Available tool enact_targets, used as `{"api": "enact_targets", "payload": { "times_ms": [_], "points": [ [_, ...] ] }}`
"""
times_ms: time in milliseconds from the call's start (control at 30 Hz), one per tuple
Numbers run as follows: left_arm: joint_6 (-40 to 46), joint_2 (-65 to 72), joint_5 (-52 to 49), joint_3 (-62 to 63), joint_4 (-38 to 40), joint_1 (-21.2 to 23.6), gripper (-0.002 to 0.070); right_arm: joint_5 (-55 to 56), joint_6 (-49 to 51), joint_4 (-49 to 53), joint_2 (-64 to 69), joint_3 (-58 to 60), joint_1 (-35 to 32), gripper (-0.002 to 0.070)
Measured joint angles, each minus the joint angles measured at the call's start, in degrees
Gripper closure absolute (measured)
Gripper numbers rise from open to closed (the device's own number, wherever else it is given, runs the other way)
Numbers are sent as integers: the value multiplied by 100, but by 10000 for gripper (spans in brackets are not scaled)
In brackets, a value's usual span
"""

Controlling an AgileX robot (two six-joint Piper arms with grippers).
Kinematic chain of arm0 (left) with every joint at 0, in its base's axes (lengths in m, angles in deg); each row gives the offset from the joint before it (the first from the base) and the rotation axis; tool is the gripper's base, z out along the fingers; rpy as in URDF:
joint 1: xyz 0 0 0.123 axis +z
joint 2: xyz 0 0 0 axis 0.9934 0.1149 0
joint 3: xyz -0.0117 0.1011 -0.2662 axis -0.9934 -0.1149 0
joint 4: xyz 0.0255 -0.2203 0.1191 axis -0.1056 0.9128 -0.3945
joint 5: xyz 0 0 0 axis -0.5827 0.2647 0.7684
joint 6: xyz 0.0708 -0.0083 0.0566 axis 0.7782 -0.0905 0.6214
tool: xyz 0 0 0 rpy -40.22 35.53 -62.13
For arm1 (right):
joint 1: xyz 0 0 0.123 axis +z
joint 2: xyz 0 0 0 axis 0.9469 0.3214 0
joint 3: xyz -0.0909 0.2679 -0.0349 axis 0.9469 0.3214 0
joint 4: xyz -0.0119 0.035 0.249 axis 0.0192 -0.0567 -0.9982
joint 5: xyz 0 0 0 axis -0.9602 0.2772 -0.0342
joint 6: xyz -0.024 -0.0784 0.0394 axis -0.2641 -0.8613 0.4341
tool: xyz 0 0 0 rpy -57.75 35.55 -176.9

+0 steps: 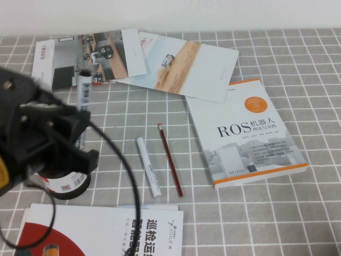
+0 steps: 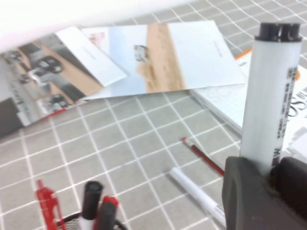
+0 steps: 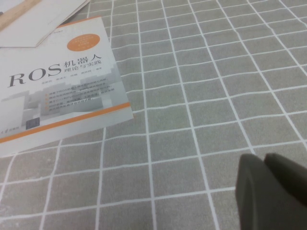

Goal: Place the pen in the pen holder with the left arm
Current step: Place the pen onto the pen holder

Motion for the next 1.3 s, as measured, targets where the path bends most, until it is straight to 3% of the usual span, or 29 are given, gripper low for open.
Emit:
{"api": "enact_targets", "payload": {
  "times_ms": [233,367,467,633,733,967,1300],
  "points": [
    [-1382,-303,191,-346,-1169,639,583,0,0,0,0,0,0,691],
    [-1534,-291,133,-394,-1391,920,583,0,0,0,0,0,0,691],
    [-821,-265,330,-420,-656,1024,583,0,0,0,0,0,0,691],
    [1457,-174,1083,-612,1453,1372,583,0,0,0,0,0,0,691],
    [2026,-168,1728,-932,2107,1587,583,0,0,0,0,0,0,691],
    [2254,-168,3117,-1695,2325,2008,583,0,0,0,0,0,0,691],
    [2333,630,4173,-1836,2338,2489,583,0,0,0,0,0,0,691]
  ]
}}
